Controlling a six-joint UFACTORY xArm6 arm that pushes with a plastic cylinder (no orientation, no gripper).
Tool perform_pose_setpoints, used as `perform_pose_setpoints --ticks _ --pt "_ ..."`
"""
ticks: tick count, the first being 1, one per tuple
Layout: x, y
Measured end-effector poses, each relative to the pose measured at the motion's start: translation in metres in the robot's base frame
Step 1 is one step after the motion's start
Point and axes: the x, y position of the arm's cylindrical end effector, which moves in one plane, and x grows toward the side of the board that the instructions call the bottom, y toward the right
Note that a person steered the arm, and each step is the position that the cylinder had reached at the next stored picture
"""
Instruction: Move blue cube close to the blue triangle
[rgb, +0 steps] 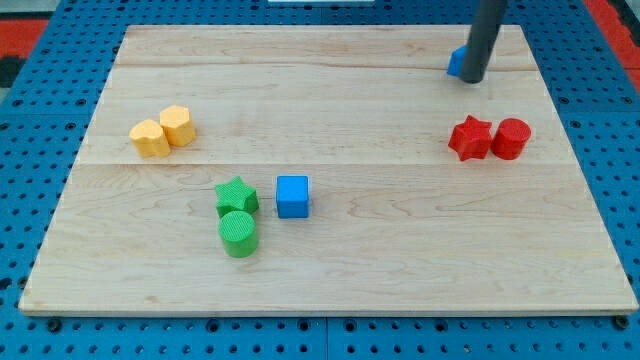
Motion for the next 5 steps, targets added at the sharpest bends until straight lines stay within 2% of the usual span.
perform_pose_setpoints --ticks 2,3,4,5 --pt "-0.039 0.007" --pt "-0.003 -0.032" --pt "0.051 -0.115" --pt "0.166 -0.117"
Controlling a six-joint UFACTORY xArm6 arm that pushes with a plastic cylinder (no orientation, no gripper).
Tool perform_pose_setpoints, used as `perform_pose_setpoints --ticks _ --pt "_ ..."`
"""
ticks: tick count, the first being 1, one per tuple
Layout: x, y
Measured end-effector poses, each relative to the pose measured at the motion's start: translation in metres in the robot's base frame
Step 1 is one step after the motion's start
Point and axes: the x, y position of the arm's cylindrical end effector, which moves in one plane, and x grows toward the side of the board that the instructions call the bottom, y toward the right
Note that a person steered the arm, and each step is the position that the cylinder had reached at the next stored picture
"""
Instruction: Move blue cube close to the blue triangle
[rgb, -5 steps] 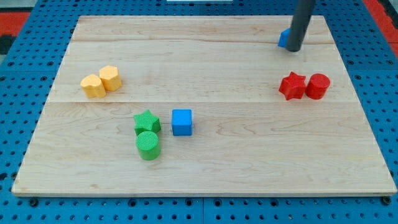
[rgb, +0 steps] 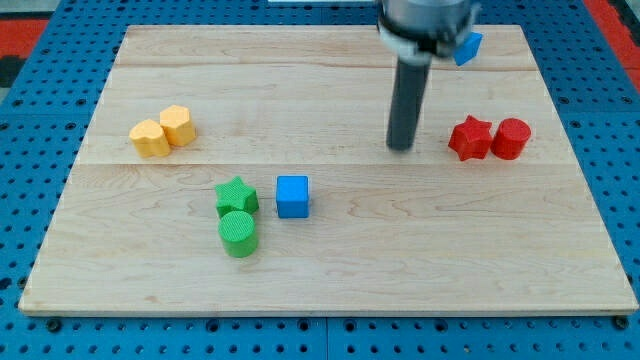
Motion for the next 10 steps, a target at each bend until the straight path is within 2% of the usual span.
perform_pose_setpoints --ticks 1,2,3,5,9,10 --pt "0.079 -0.041" --pt "0.087 -0.135" --pt "0.060 -0.119" --pt "-0.022 -0.100" --pt "-0.030 -0.217" --pt "-0.040 -0.213"
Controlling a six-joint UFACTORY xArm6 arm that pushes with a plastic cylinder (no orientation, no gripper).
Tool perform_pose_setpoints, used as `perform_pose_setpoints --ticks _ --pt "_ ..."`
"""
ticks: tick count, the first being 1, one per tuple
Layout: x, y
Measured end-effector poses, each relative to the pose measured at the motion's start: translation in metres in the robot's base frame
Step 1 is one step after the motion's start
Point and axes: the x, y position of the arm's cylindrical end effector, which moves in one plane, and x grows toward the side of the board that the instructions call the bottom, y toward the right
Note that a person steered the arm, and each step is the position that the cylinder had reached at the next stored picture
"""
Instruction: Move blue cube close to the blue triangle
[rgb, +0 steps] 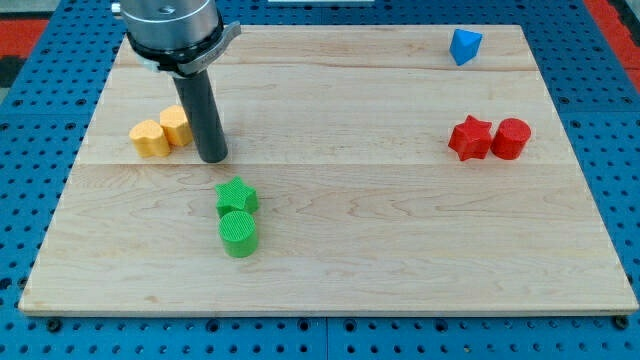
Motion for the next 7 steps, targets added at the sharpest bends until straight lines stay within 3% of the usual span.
perform_pose_setpoints --ticks 1,5,6,7 --pt "-0.018 0.002" --pt "-0.122 -0.090" --pt "-0.134 -0.065" --pt "-0.141 0.006"
